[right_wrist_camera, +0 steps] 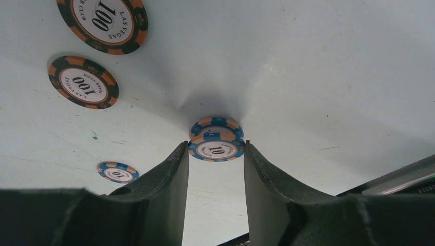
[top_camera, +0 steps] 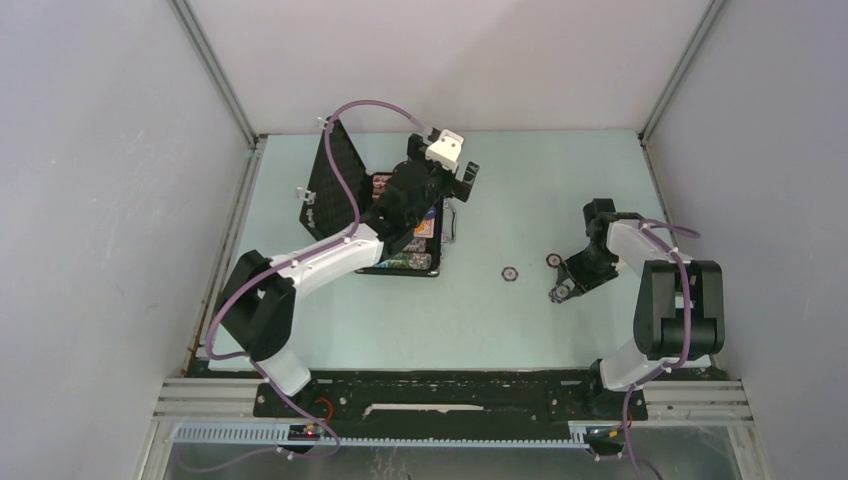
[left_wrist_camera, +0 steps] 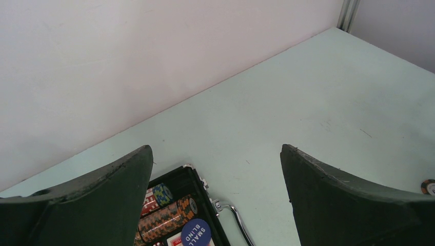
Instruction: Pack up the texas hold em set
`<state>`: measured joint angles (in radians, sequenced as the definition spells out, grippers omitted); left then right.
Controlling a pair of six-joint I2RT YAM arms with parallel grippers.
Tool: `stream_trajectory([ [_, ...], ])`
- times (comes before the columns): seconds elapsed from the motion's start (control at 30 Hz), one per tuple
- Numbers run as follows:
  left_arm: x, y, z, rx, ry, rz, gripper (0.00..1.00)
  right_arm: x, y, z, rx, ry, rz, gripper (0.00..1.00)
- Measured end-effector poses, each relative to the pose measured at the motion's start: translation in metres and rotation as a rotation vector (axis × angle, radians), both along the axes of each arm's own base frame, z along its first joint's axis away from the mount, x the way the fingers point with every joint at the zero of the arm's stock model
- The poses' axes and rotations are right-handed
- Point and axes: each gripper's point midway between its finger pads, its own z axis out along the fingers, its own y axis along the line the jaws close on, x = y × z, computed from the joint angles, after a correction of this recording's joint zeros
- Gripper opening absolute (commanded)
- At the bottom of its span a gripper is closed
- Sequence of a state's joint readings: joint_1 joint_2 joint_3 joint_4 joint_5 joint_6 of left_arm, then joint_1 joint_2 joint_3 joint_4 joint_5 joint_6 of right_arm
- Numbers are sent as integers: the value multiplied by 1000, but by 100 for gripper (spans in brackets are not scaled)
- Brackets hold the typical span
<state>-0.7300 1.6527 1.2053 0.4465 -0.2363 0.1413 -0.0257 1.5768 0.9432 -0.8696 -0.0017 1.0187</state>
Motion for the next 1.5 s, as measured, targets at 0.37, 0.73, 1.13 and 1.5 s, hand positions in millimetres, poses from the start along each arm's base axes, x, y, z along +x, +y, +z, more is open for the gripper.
stream_trajectory([
  [0.37, 0, 0, 0, 0, 0, 0, 100, 1, 1, -2, 0, 0, 2, 52],
  [0.73, 0, -1, 0, 0, 0, -4, 100, 4, 6, -2, 27, -10, 8, 67],
  [1.13, 0, -1, 0, 0, 0, -4, 100, 3, 37, 17, 26, -83, 106, 69],
  [1.5, 0, 0, 0, -1, -1, -2, 100, 27, 104, -2, 69, -30, 228, 69],
])
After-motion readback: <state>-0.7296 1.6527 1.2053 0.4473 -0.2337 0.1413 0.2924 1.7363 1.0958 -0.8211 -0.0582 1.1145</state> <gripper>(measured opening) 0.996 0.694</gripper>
